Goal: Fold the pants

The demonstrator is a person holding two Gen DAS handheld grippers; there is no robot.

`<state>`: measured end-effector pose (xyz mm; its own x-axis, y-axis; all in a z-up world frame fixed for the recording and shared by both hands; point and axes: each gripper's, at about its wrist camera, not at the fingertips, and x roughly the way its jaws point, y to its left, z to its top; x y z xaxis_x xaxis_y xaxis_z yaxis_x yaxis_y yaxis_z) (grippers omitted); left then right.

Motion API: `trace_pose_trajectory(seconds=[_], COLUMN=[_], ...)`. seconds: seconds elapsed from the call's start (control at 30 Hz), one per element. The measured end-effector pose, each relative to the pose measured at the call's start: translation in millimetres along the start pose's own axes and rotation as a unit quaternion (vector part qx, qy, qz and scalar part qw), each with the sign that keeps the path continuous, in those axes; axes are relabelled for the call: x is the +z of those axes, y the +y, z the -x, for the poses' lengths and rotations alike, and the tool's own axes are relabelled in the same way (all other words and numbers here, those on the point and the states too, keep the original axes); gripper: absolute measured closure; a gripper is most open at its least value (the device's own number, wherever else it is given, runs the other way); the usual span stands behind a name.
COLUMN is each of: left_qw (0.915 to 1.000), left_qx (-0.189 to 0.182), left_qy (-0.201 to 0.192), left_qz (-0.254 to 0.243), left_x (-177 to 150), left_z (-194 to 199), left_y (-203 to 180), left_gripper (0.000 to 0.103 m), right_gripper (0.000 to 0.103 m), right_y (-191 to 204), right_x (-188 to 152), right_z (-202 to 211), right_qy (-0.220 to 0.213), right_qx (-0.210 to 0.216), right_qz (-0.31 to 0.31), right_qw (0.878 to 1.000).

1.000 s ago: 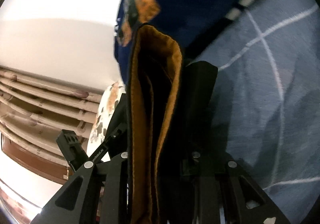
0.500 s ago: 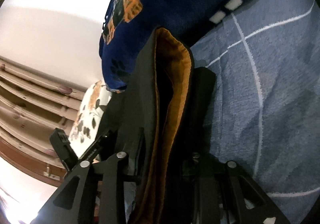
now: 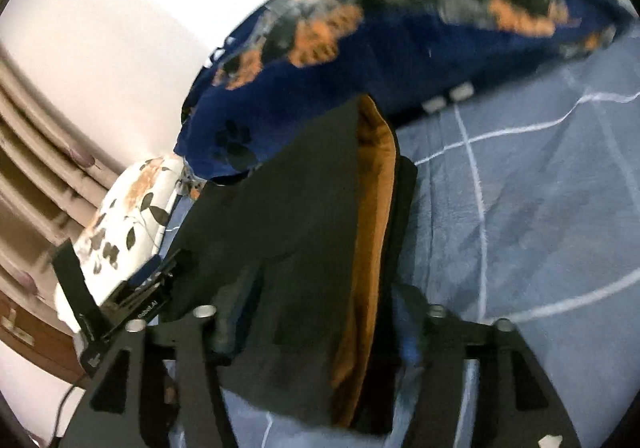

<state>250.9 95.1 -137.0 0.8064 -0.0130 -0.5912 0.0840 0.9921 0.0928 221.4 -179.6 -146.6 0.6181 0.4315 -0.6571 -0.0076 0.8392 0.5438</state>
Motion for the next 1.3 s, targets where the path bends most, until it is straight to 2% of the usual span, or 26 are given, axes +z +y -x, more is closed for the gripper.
trace_pose_trajectory(seconds=[0.03,0.13,0.2,0.47,0.57,0.67,0.73,0.87,1.0,1.2,1.3], left_qw=[1.0000,0.9989,0.9974,0.9939,0.9905,0.9846,0.9828,0.9874,0.9848,0.9885,0.9884], left_qx=[0.006,0.002,0.002,0.016,0.020,0.053,0.078,0.034,0.028,-0.016,-0.021], left_qy=[-0.007,-0.047,-0.071,-0.109,-0.132,-0.157,-0.160,-0.149,-0.166,-0.142,-0.139], left_qz=[0.000,-0.003,-0.004,0.008,0.032,0.054,0.049,0.040,0.040,0.050,0.056], left_x=[0.7,2.3,3.3,13.2,14.9,12.3,12.1,10.4,5.9,2.5,0.5], left_z=[8.2,46.3,74.8,169.2,201.3,230.3,243.0,264.7,287.5,298.2,301.5], left_y=[-0.9,-4.3,-7.3,-11.4,-8.4,-7.0,-10.7,-12.9,-15.0,-15.4,-15.8], left_gripper=[0.008,0.005,0.000,0.000,0.000,0.000,0.000,0.000,0.000,0.000,0.000], right_gripper=[0.038,0.036,0.035,0.031,0.023,0.020,0.017,0.015,0.013,0.011,0.010], right_y=[5.2,16.9,27.0,91.1,103.9,108.4,109.8,111.1,113.1,120.6,124.8], right_x=[-3.7,-13.9,-18.8,-35.3,-39.9,-44.1,-46.5,-53.0,-59.9,-73.9,-79.8], right_z=[6.9,27.1,42.8,116.3,144.3,170.2,182.1,199.2,210.0,218.1,219.5], right_qy=[-0.006,-0.014,-0.028,-0.086,-0.113,-0.136,-0.144,-0.149,-0.151,-0.149,-0.144], right_qx=[-0.006,-0.016,-0.008,-0.005,-0.005,-0.009,-0.010,-0.004,0.000,0.002,-0.002], right_qz=[0.006,0.022,0.027,0.118,0.127,0.127,0.126,0.121,0.120,0.125,0.130], right_qw=[1.000,1.000,0.999,0.989,0.985,0.983,0.982,0.981,0.981,0.981,0.981])
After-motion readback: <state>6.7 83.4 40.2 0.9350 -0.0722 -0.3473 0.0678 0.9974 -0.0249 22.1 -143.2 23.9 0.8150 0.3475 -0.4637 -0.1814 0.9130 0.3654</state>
